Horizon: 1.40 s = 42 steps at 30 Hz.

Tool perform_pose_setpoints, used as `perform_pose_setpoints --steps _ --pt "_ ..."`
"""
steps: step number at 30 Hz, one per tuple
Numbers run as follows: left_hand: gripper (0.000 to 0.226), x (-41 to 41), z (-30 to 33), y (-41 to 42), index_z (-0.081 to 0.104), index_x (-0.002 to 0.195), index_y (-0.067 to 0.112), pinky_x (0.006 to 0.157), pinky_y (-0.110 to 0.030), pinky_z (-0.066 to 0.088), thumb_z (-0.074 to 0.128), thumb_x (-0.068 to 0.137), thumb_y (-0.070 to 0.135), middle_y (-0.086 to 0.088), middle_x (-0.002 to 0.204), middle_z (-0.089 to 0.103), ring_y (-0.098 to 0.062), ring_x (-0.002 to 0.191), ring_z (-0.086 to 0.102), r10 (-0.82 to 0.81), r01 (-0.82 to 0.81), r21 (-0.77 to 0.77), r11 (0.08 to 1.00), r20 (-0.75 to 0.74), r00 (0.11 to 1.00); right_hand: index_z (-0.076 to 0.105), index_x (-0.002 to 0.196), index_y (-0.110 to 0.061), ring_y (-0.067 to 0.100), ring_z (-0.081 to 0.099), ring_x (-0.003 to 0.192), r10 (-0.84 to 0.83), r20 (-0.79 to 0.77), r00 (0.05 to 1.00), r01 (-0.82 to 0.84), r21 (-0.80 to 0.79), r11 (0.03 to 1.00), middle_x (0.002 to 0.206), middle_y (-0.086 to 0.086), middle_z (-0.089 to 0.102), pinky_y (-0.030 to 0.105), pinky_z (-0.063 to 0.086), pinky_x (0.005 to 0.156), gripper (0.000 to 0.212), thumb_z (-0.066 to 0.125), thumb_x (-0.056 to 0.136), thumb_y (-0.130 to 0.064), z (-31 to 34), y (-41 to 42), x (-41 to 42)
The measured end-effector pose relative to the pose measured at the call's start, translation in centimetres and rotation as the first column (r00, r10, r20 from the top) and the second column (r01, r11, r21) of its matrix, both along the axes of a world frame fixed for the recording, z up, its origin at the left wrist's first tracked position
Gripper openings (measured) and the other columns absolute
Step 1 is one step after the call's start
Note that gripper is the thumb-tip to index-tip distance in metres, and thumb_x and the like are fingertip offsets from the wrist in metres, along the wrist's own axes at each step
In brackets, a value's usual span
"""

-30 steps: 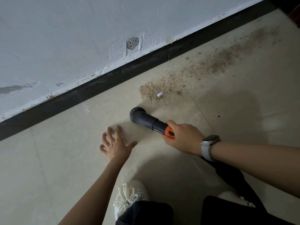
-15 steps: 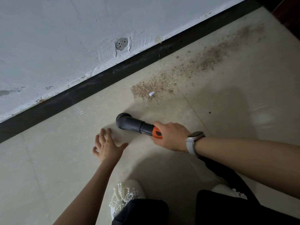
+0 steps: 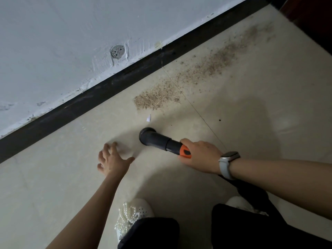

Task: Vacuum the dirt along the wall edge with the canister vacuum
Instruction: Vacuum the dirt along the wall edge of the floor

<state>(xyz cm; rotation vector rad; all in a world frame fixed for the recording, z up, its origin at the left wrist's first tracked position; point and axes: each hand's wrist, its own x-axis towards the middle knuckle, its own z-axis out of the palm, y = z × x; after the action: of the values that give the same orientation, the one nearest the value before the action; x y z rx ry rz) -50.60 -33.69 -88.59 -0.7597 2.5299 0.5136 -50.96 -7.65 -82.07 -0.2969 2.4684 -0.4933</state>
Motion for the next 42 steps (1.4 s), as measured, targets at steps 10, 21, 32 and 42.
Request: perform_pose_setpoints --steps 10,21,32,42 --pt "0.083 -0.2 -0.1 2.9 0.022 0.147 0.023 0.114 -0.049 0.014 0.069 0.082 0.041 -0.004 0.158 0.006 -0.027 0.144 0.001 -0.234 0.234 -0.020 0.972 -0.001 0.972 0.041 0.118 -0.022 0.019 0.049 0.063 -0.135 -0.024 0.991 0.136 0.065 0.989 0.081 -0.003 0.052 0.025 0.032 0.048 0.035 0.050 0.090 -0.043 0.7 3.1 1.5" --pt "0.084 -1.2 -0.1 6.6 0.019 0.148 0.021 0.114 -0.049 0.012 0.068 0.083 0.042 -0.005 0.158 0.003 -0.028 0.144 -0.002 -0.332 0.332 0.001 0.943 0.007 0.943 0.044 0.115 -0.023 0.021 0.050 0.065 -0.259 0.019 0.966 0.258 0.038 0.965 0.081 -0.003 0.053 0.027 0.032 0.051 0.034 0.054 0.088 -0.041 0.3 5.2 2.3" --pt "0.093 -2.5 0.0 15.0 -0.001 0.151 0.023 0.115 -0.058 0.003 0.060 0.086 0.050 -0.007 0.159 -0.014 -0.033 0.145 -0.014 -0.770 0.769 -0.047 0.637 0.004 0.638 0.046 0.119 -0.021 0.022 0.054 0.061 -0.563 -0.032 0.826 0.564 0.042 0.825 0.068 -0.008 0.050 0.031 0.041 0.054 0.035 0.055 0.090 -0.040 1.3 13.0 5.4" --pt "0.086 -2.8 -0.7 13.0 0.011 0.151 0.016 0.114 -0.048 0.014 0.060 0.087 0.048 -0.007 0.159 0.004 -0.027 0.146 0.001 -0.660 0.664 -0.014 0.748 -0.128 0.740 0.050 0.112 -0.021 0.024 0.055 0.065 -0.675 -0.013 0.737 0.675 0.039 0.737 0.070 -0.003 0.054 0.030 0.040 0.056 0.032 0.058 0.087 -0.040 0.8 14.5 5.7"
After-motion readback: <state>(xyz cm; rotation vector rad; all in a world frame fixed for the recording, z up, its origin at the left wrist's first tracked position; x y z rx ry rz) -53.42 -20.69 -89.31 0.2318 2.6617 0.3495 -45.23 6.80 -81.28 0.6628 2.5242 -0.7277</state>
